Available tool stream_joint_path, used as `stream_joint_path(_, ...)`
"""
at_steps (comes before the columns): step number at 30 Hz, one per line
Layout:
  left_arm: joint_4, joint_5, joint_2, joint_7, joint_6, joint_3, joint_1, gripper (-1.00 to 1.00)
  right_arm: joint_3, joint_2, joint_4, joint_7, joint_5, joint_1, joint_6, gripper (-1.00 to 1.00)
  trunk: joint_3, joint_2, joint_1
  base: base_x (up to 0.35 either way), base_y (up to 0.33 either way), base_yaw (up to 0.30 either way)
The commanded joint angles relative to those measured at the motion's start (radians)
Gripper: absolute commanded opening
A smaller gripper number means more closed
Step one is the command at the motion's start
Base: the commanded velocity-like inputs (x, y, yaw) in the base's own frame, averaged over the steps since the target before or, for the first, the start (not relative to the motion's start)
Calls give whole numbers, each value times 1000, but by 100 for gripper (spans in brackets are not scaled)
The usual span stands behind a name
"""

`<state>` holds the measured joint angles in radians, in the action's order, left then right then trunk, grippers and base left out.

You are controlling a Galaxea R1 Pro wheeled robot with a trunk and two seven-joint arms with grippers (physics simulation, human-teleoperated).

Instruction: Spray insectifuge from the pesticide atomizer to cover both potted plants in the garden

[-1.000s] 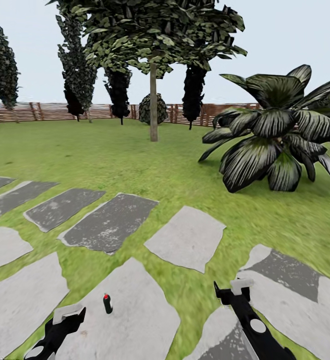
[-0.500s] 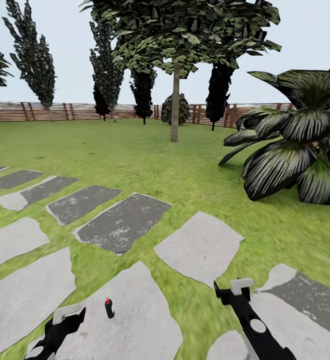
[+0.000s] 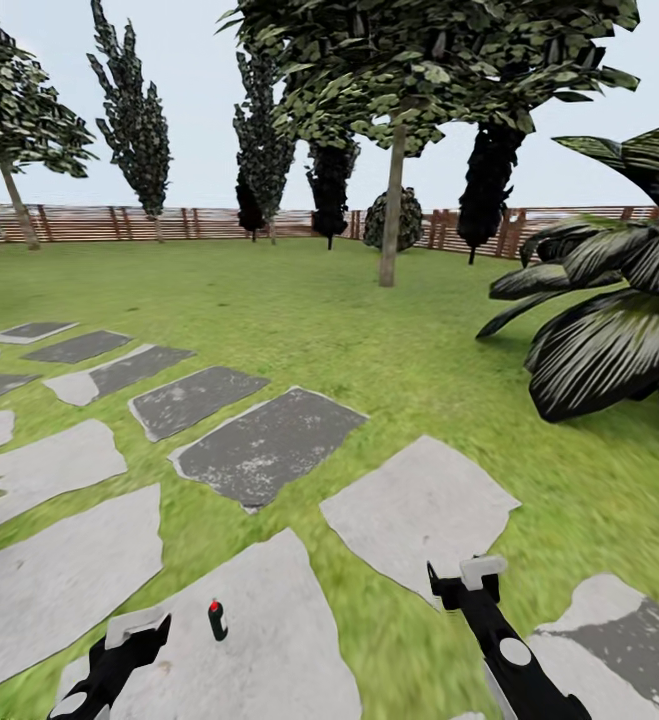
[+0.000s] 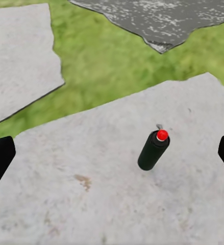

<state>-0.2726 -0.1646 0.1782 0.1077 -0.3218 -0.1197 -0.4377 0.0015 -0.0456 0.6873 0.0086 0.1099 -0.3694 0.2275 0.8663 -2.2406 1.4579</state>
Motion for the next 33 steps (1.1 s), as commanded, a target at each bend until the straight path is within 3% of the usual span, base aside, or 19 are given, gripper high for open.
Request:
stream_joint_path(1, 2, -10, 0, 10, -2, -5, -1, 100, 0, 0, -1, 0, 7, 0, 3, 100, 1, 0, 0, 243, -237, 186)
stream_joint_path(23, 4, 3, 4, 18, -4, -1, 0, 100, 0, 0, 1, 1, 8, 0, 3, 100, 1, 0, 0, 239, -181, 42)
stream_joint_path(27, 6, 40, 11, 24, -6, 8, 1, 100, 0, 0, 1, 1, 16, 0, 3, 100, 1, 0, 0, 21, -9, 0)
stream_joint_path(33, 4, 199, 14, 26, -11, 11, 25, 100, 0, 0, 2, 1, 56, 0, 3, 100, 1, 0, 0, 3, -1, 0)
